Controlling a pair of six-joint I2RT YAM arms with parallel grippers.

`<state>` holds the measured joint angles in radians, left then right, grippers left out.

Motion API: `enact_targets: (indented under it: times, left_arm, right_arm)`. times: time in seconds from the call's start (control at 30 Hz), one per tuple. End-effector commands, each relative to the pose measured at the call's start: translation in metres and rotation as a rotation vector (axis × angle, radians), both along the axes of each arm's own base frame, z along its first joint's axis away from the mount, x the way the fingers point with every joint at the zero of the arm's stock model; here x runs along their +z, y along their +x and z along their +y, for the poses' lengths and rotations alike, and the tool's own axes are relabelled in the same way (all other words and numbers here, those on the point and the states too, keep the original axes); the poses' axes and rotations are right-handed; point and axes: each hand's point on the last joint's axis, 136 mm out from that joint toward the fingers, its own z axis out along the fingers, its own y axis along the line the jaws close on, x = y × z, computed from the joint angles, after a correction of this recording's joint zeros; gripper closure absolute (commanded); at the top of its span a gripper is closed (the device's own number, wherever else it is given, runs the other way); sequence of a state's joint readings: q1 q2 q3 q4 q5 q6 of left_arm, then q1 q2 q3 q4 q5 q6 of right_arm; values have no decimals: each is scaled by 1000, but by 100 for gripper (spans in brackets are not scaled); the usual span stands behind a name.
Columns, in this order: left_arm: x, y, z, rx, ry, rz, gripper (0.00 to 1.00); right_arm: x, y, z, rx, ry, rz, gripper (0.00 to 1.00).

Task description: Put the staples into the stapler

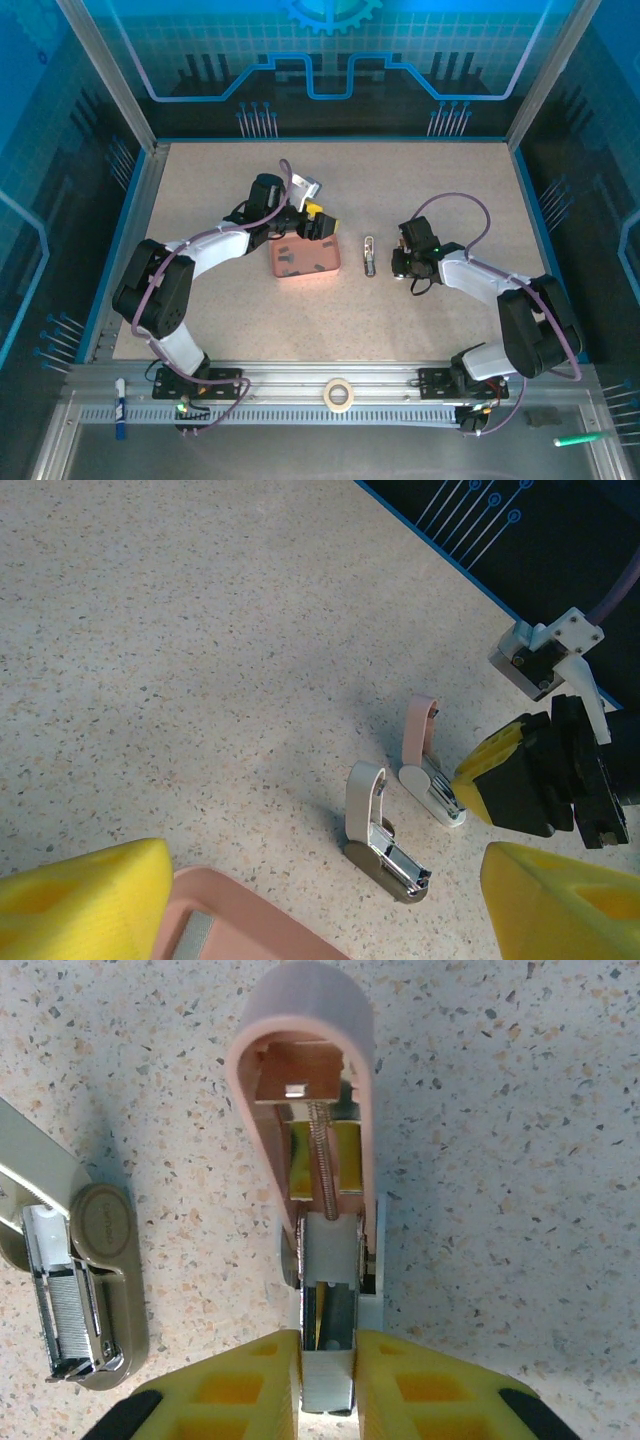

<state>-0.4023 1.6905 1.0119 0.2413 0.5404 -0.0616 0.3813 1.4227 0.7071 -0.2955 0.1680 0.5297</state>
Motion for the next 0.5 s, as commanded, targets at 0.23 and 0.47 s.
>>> enact_targets:
  times: [0.23, 0.47]
  left_arm:
    - [4, -1, -7, -30, -18, 6, 18]
    - [5, -1, -7, -30, -15, 0, 18]
  right_arm:
    - [-1, -2, 2, 13, -15, 14, 75]
    - [14, 1, 3, 11, 3, -28, 74]
